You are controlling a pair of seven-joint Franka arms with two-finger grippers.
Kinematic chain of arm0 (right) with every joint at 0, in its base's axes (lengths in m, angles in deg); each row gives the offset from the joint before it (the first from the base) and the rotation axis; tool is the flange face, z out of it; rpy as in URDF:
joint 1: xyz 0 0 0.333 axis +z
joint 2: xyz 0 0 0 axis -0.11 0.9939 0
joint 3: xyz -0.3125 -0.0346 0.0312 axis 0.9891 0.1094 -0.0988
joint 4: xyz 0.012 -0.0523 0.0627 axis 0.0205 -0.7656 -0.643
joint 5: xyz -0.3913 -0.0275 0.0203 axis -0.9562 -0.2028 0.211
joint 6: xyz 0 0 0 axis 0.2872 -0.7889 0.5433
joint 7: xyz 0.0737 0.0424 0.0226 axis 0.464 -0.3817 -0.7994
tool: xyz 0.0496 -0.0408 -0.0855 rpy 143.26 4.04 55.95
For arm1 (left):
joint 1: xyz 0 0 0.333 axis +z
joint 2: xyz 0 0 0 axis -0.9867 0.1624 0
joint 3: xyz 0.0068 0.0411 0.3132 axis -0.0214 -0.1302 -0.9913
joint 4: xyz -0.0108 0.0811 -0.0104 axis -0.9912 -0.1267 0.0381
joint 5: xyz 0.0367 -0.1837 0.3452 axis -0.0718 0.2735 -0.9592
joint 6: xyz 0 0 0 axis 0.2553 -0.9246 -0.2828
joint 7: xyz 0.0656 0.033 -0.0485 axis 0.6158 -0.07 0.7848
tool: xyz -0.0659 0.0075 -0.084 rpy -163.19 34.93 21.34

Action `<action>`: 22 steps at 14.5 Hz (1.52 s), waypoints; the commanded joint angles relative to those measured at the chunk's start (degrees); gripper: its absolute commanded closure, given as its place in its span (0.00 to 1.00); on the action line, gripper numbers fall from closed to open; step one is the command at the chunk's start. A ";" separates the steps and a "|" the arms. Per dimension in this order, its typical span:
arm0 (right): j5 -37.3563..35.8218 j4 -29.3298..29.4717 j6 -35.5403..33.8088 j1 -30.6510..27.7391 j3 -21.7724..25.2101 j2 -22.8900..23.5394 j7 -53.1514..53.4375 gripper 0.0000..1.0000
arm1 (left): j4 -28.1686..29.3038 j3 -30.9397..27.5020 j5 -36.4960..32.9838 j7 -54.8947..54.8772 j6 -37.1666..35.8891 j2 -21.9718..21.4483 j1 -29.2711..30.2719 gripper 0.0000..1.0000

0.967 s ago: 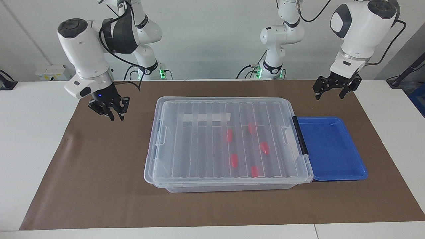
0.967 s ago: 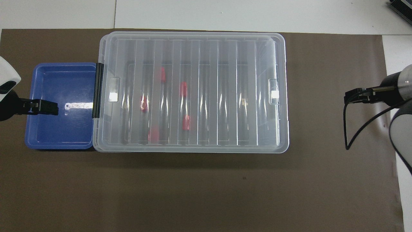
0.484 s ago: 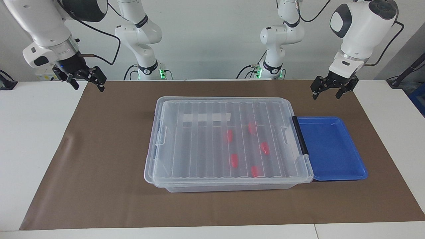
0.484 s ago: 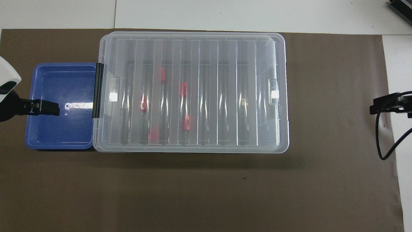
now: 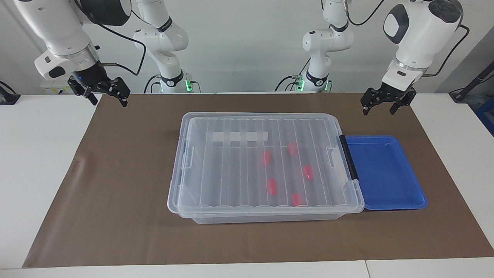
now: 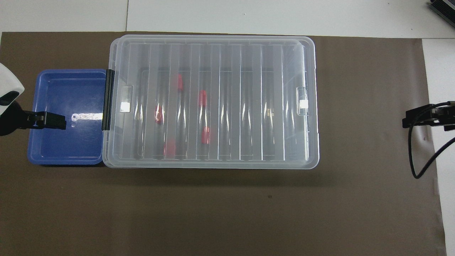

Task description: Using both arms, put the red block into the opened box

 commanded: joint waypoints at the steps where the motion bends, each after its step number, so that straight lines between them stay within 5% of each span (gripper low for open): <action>1: 0.04 -1.37 0.95 -0.02 -0.18 -1.07 1.09 0.00 | 1.68 -0.07 0.87 -0.52 -0.20 -1.89 0.05 0.00; 16: 0.04 -1.46 1.12 -0.03 -0.18 -1.07 1.00 0.00 | -0.61 -0.07 0.78 -0.43 0.32 0.66 -0.74 0.00; 20: 0.04 -1.72 2.35 -0.03 -0.18 -1.07 1.00 0.00 | -9.38 -0.07 0.69 -0.52 -6.43 4.34 -0.48 0.00; 22: 0.04 -1.81 2.44 -0.03 -0.18 -1.16 1.00 0.00 | -9.22 -0.07 0.69 -0.61 -6.09 4.35 -0.65 0.00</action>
